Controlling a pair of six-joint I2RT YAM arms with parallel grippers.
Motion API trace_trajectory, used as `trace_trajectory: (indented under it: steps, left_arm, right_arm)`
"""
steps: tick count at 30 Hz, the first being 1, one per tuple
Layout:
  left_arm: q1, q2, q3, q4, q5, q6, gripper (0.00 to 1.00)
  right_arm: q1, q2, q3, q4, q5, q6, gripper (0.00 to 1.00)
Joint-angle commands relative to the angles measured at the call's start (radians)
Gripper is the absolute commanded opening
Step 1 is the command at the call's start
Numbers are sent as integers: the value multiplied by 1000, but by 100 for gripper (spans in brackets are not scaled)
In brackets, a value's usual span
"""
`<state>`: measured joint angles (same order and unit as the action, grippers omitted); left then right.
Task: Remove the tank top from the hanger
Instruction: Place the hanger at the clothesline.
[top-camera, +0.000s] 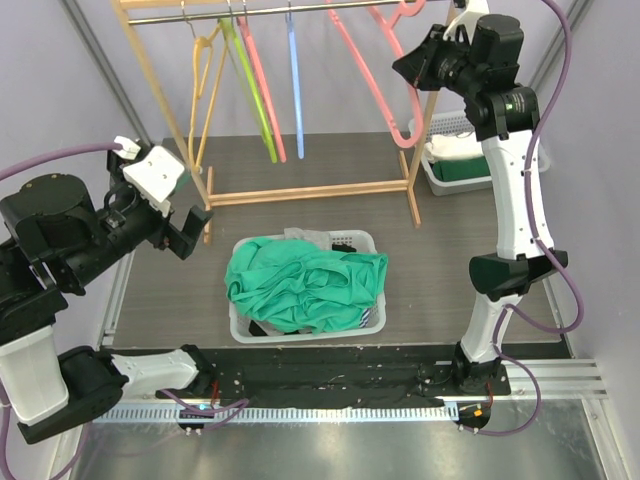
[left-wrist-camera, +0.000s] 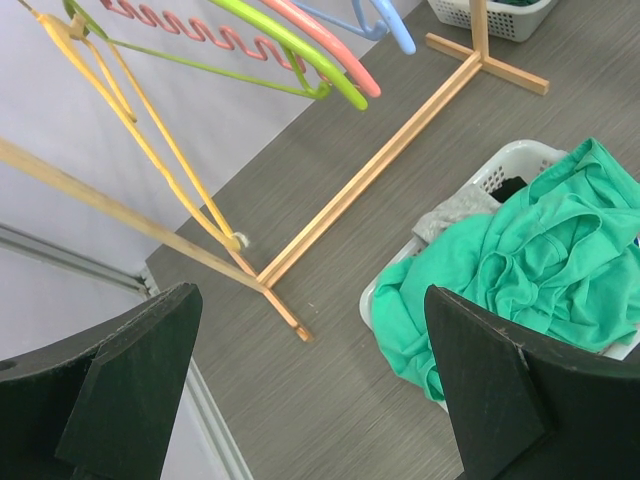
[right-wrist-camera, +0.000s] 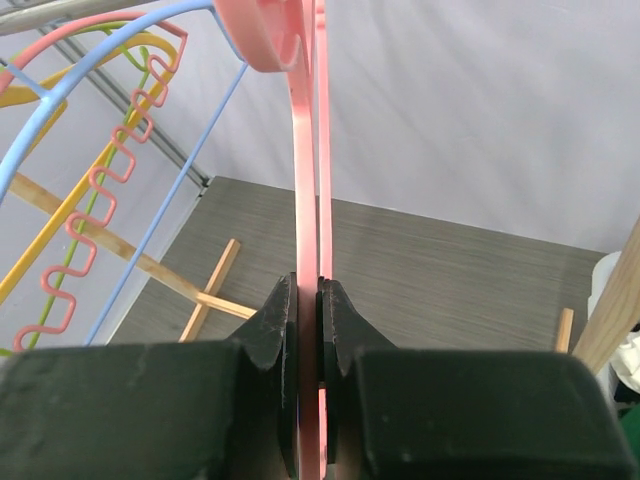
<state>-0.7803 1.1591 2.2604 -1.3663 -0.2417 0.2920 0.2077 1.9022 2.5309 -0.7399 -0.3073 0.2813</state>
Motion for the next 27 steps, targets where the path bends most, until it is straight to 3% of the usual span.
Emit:
trace_trajectory:
  steps: [1,10,18,25,27]
  left_arm:
    - [13,2,28,-62,35,-10,100]
    - [29,7,28,-56,61,-20,100]
    - [30,30,24,-45,120,-31,100]
    - [32,43,21,-28,151,-31,100]
    - [30,47,21,-21,173,-30,100]
  right_arm:
    - [-2,-18,11,54,-61,32,1]
    - [-1,-45,-14,56,-87,42,1]
    - [-2,-202,-93,90,-136,19,1]
    - [-1,-429,-484,120,-145,-22,1]
    - [-1,-480,-514,91,-156,-40,1]
